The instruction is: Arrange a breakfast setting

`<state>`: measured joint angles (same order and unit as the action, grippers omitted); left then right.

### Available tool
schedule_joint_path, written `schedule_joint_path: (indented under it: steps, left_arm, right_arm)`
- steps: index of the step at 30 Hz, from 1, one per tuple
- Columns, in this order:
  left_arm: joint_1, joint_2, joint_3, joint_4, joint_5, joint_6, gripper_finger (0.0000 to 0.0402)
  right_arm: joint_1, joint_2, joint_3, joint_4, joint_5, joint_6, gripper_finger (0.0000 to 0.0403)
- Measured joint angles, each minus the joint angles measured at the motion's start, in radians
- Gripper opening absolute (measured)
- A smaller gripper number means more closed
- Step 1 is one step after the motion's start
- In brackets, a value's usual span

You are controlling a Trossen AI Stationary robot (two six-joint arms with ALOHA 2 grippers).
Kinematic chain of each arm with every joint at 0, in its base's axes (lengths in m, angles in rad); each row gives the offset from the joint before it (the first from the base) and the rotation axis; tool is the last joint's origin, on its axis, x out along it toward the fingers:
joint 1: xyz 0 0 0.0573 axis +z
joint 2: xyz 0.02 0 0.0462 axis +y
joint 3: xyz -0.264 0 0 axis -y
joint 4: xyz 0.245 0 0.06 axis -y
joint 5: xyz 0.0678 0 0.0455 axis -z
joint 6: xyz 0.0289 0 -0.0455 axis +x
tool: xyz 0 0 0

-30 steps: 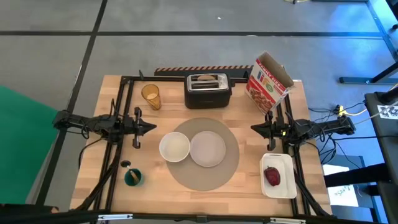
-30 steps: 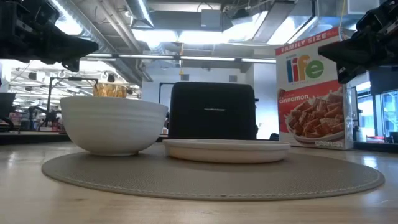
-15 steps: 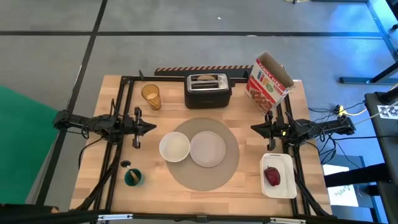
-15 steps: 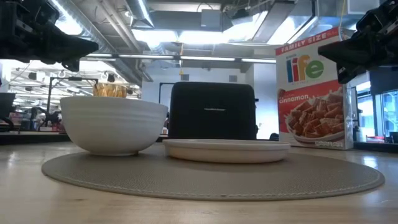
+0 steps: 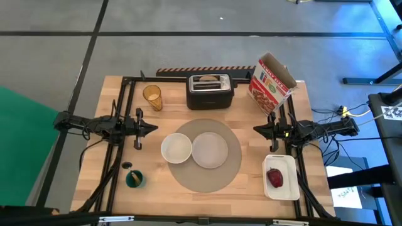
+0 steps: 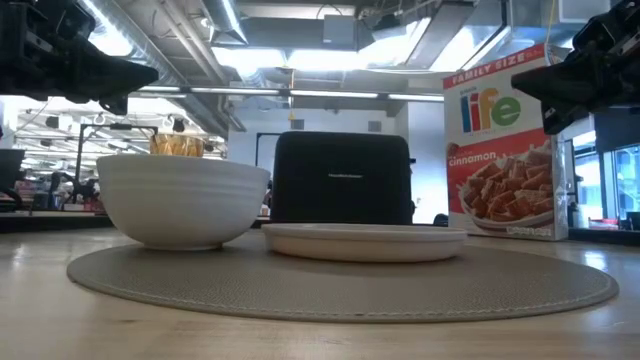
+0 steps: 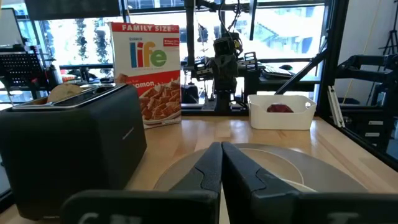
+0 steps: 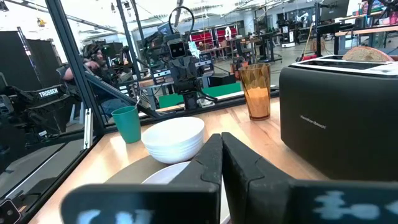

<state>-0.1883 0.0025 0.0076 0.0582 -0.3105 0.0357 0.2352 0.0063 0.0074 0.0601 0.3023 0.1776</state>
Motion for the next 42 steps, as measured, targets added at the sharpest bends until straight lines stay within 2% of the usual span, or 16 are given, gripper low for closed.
schedule_joint_path:
  steps: [13,16,18,23,27,34,37,39,42]
  left_arm:
    - [0.000,0.000,0.000,0.009,-0.004,0.000,0.0000]
    - [0.001,0.000,0.000,0.048,-0.070,-0.004,0.0000]
    - [0.000,0.000,0.000,0.103,-0.065,-0.056,0.0000]
    - [0.000,0.000,0.000,0.226,-0.075,-0.310,0.0000]
    - [0.000,0.000,0.000,0.258,-0.112,-0.348,0.0000]
    - [0.000,0.011,0.000,0.257,-0.098,-0.387,0.0000]
    - [0.000,0.011,0.000,0.257,-0.099,-0.385,0.0000]
    - [0.000,0.011,0.007,0.253,-0.099,-0.385,0.0000]
    - [0.000,0.014,0.033,0.251,-0.108,-0.375,0.0000]
  right_arm:
    - [0.000,0.000,0.000,0.000,0.000,-0.023,0.0001]
    - [0.000,0.000,-0.001,0.018,0.033,-0.156,0.0001]
    - [0.000,0.000,-0.001,0.078,0.063,-0.225,0.0001]
    - [0.000,0.000,-0.001,0.311,0.074,-0.235,0.0001]
    - [0.000,0.000,-0.001,0.545,0.072,-0.234,0.0001]
    - [0.000,0.000,-0.001,0.876,0.042,-0.232,0.0001]
    - [0.000,0.000,0.000,0.948,0.051,-0.234,0.0001]
    - [0.000,0.000,0.009,0.949,0.109,-0.233,0.0001]
    - [0.000,0.000,0.040,0.780,0.203,-0.232,0.0001]
